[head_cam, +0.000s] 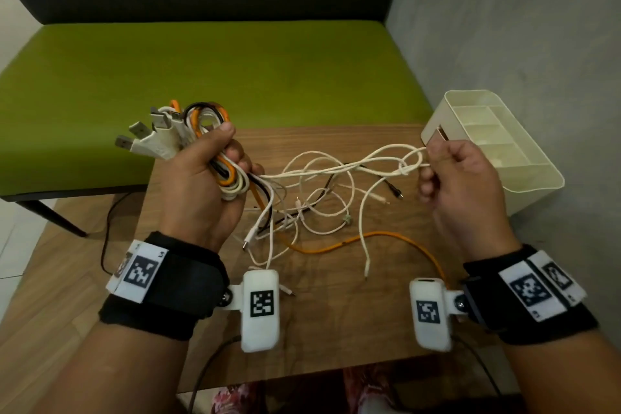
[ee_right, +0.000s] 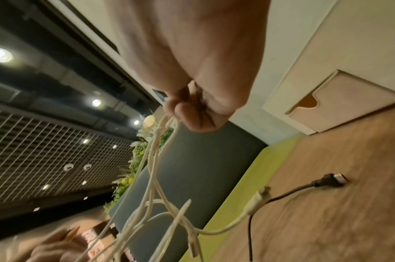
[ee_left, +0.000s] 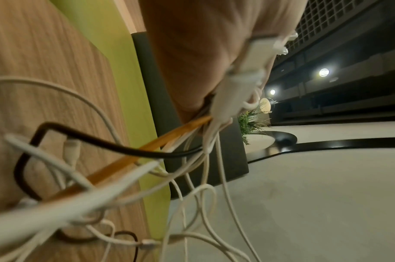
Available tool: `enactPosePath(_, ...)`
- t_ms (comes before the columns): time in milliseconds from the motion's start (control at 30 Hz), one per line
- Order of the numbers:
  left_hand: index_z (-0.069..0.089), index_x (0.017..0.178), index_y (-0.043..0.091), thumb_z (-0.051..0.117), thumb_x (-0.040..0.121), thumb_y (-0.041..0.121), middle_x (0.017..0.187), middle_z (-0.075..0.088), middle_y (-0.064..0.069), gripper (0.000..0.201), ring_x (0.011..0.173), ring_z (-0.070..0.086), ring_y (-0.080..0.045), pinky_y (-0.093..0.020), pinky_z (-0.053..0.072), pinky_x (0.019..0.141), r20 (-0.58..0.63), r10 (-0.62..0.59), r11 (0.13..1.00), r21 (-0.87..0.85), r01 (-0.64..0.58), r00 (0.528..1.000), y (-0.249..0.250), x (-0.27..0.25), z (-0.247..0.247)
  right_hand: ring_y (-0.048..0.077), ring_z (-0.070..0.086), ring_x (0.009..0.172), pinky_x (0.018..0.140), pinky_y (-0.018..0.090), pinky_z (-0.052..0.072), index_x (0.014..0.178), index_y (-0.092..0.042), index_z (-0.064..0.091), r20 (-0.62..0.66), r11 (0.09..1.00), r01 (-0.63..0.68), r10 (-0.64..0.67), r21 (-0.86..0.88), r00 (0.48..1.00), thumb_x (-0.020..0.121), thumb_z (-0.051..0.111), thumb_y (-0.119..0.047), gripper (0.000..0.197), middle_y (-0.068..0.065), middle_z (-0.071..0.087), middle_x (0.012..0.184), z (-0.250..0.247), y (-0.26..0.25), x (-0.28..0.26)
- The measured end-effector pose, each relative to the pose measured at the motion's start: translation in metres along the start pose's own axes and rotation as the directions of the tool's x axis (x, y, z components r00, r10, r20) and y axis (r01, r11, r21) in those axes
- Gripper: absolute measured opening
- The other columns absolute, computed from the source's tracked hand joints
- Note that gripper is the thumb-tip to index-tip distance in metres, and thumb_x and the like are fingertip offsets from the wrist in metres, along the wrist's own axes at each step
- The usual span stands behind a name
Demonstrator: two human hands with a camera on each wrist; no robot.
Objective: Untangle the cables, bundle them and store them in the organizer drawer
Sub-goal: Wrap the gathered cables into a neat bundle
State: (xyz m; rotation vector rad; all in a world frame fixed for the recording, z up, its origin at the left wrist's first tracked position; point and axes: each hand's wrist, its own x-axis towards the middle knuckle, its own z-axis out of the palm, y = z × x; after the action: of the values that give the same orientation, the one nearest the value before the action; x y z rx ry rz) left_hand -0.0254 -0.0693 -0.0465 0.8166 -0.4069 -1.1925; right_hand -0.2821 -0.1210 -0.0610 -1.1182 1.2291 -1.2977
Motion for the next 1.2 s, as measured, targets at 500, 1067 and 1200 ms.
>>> enactPosePath(500, 0.052, 0.078, 0.013, 0.050, 0.095, 0.012, 0.054, 0.044, 0.003, 0.016, 0.047, 0.042, -0.011, -0.026, 0.043, 0.055, 0.026, -0.052, 0.998, 0.023, 0.051, 0.998, -0.011, -0.009, 0.013, 0.028, 0.069, 0.100, 0.087, 0.035, 0.058, 0.108, -0.011, 0.059, 0.374, 0.995, -0.054, 0.021, 0.079, 0.927, 0.055, 0.089, -0.037, 0.066, 0.013, 0.073, 0.102, 0.011, 0.009, -0.007)
enactPosePath(1067, 0.049, 0.077, 0.016, 0.048, 0.096, 0.014, 0.055, 0.044, 0.005, 0.019, 0.050, 0.042, -0.010, -0.026, 0.042, 0.057, 0.028, -0.028, 0.999, 0.027, 0.028, 0.999, -0.002, -0.003, 0.004, 0.025, 0.065, 0.081, 0.078, 0.042, 0.056, 0.087, -0.026, 0.056, 0.039, 0.871, 0.027, -0.008, -0.490, 0.999, 0.086, 0.072, -0.012, 0.022, 0.010, 0.065, 0.089, -0.012, 0.024, 0.010)
enactPosePath(1200, 0.049, 0.076, 0.016, 0.048, 0.096, 0.014, 0.054, 0.044, 0.005, 0.019, 0.049, 0.041, -0.010, -0.025, 0.042, 0.057, 0.034, -0.029, 0.999, 0.019, 0.028, 0.999, -0.001, -0.002, 0.003, 0.024, 0.065, 0.085, 0.078, 0.039, 0.059, 0.090, -0.024, 0.060, 0.121, 0.914, -0.036, 0.093, -0.404, 0.988, 0.089, 0.068, -0.007, 0.019, 0.005, 0.063, 0.092, -0.008, 0.023, 0.010)
